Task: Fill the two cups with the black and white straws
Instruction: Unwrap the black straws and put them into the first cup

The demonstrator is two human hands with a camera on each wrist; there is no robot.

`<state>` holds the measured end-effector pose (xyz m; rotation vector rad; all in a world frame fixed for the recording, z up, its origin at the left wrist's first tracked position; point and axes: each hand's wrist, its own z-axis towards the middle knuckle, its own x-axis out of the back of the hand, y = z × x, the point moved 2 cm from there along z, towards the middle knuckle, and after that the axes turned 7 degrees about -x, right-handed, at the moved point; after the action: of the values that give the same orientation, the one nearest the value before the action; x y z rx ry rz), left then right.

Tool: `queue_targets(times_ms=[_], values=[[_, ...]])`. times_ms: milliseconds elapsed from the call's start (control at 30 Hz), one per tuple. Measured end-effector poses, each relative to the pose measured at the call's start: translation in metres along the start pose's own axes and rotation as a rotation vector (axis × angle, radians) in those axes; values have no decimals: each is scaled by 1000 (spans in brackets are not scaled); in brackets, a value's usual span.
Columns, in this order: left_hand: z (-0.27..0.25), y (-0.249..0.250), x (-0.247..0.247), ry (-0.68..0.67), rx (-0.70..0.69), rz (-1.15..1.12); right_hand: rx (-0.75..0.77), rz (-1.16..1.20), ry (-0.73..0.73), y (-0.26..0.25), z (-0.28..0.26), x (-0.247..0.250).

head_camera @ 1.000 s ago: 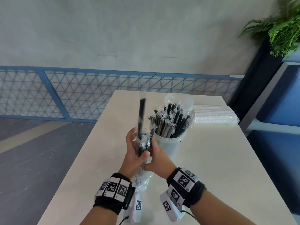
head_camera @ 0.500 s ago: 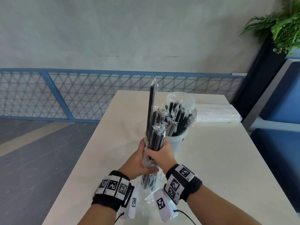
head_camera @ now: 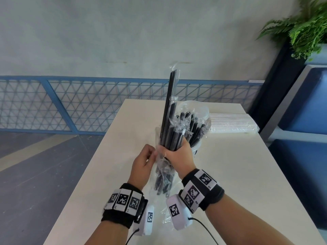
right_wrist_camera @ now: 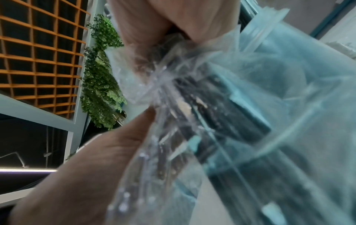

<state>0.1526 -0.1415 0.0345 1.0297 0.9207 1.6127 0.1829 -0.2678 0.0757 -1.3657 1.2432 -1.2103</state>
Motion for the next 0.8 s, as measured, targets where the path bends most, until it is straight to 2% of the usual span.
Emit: queue_targets(times_ms=[67,167,200,267,333,367,433,567,800], values=[[2,-4,2,72,5,81,3,55,23,-2,0,4],[0,-4,3,134,23,0,47,107,74,-12,2,13],[0,-2,1,94,41,-54,65,122,81,-16,2,15],[-1,4,-6,-96,91,-119,87,138,90,-23,5,18],[-1,9,-13,-257,76,-62,106,130,91,-28,7,18],[-1,12,-14,-280,44,-3,113,124,91,-30,9,18],[1,12,-12,-245,-28,131,113,129,104,-37,11,20],[2,4,2,-9,-57,331,112,247,150,-59,20,37],[-3,-13,4,57,50,431,231,270,258,-99,31,47]])
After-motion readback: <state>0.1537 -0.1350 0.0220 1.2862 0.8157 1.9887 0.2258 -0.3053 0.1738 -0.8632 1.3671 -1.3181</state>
